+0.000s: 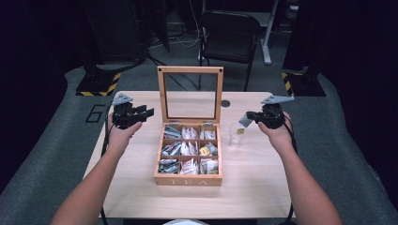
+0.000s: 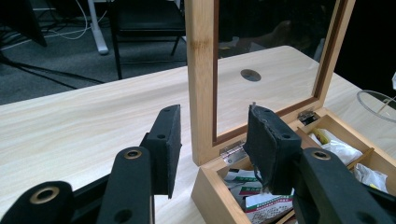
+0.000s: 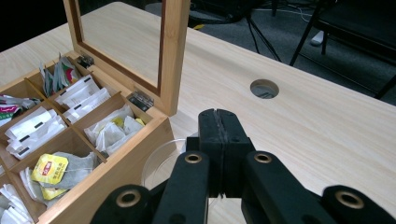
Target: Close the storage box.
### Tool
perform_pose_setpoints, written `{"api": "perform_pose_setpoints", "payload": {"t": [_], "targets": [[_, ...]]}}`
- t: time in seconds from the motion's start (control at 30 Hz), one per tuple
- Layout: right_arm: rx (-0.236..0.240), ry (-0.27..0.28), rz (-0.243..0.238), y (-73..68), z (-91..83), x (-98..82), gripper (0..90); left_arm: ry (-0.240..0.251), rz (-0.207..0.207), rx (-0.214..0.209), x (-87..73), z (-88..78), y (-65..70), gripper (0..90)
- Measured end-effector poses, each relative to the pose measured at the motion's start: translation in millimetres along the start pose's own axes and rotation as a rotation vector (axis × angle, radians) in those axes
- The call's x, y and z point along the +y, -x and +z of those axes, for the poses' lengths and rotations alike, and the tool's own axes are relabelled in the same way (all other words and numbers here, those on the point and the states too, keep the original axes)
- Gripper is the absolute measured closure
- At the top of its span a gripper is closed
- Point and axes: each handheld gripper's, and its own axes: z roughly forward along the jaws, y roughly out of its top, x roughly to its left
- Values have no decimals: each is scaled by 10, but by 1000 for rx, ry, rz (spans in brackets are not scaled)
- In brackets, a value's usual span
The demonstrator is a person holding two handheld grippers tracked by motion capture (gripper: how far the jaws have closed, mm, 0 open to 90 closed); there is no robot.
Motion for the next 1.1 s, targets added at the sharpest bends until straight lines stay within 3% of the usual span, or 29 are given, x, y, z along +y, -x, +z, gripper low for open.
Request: {"api": "perform_pose_setpoints", "payload": {"t": [0.43, 1.1], "targets": [[-10, -68, -31, -94, 274, -128, 895, -7, -2, -5, -8, 9, -2, 552], [0, -86, -36, -101, 370, -185, 825, -2, -3, 1, -7, -2, -17, 552]]}}
